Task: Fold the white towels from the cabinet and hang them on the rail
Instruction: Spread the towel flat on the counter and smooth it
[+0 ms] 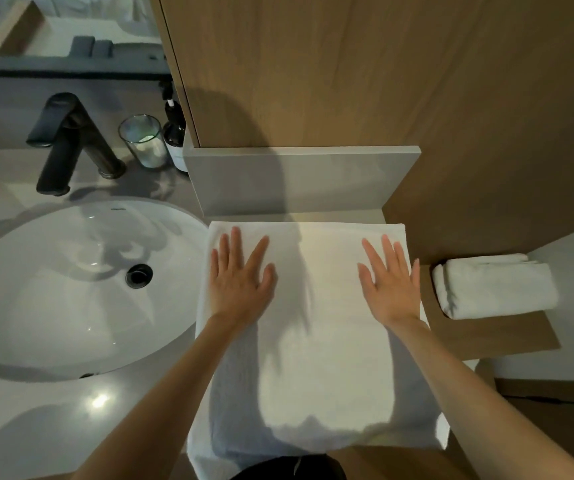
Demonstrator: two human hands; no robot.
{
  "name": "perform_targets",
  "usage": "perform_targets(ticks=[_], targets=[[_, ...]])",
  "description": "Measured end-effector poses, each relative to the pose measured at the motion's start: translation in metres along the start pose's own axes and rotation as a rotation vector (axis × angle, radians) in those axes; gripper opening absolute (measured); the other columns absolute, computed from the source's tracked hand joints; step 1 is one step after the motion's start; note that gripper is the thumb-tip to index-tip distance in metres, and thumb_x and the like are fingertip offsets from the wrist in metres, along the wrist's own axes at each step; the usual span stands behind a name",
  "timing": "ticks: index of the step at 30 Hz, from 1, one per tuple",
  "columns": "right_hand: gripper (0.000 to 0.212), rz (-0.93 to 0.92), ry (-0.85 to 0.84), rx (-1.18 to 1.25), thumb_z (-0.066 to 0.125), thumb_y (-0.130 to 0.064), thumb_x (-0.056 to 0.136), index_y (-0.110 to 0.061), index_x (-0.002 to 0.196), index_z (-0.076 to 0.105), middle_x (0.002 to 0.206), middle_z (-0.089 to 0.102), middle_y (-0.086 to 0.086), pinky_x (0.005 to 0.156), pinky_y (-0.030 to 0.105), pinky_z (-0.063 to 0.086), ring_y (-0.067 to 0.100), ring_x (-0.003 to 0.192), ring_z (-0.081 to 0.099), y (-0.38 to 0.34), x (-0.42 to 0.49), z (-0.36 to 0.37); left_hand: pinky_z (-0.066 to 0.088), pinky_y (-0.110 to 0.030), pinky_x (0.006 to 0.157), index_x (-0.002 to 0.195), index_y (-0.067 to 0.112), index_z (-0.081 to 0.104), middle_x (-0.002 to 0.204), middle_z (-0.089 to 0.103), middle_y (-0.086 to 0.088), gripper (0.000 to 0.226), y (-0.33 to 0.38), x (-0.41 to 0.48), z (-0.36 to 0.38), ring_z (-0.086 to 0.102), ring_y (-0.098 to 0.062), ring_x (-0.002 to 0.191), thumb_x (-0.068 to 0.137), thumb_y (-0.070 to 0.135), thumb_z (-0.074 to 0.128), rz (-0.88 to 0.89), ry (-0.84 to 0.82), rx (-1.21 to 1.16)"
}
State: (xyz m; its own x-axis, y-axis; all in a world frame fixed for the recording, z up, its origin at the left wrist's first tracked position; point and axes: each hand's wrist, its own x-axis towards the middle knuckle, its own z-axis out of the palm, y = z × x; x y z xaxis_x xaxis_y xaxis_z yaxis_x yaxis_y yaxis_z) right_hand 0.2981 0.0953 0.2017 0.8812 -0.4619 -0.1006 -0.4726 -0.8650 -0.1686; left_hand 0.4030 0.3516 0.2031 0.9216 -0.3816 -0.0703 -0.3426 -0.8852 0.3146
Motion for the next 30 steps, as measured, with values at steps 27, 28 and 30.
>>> perform_targets(ticks=[27,28,30], targets=[[0.063,-0.011,0.02,0.419,0.059,-0.028,0.094,-0.044,0.145,0.027,0.154,0.021,-0.003,0.103,0.048,0.041,0.023,0.138,0.018,0.06,-0.205,-0.021,0.05,-0.045,0.084,0.134,0.011,0.05,0.125,0.049,-0.014,0.048,-0.03,-0.239,-0.011,0.051,-0.028,0.107,0.09,0.023,0.064,-0.128,0.312,-0.235],[0.063,0.027,0.029,0.467,0.061,-0.028,0.093,-0.042,0.145,0.028,0.15,0.024,0.0,0.1,0.047,0.042,0.024,0.136,0.021,0.064,-0.213,-0.018,0.05,-0.045,0.083,0.132,0.01,0.051,0.122,0.048,-0.015,0.049,-0.027,-0.252,-0.008,0.049,-0.028,0.106,0.088,0.022,0.066,-0.186,0.323,-0.269],[0.062,0.094,0.026,0.566,0.063,-0.029,0.092,-0.038,0.145,0.031,0.142,0.029,0.004,0.095,0.041,0.042,0.023,0.131,0.027,0.073,-0.225,-0.013,0.051,-0.046,0.083,0.132,0.012,0.047,0.122,0.045,-0.012,0.051,-0.022,-0.273,-0.002,0.045,-0.027,0.11,0.087,0.026,0.067,-0.332,0.314,-0.377]])
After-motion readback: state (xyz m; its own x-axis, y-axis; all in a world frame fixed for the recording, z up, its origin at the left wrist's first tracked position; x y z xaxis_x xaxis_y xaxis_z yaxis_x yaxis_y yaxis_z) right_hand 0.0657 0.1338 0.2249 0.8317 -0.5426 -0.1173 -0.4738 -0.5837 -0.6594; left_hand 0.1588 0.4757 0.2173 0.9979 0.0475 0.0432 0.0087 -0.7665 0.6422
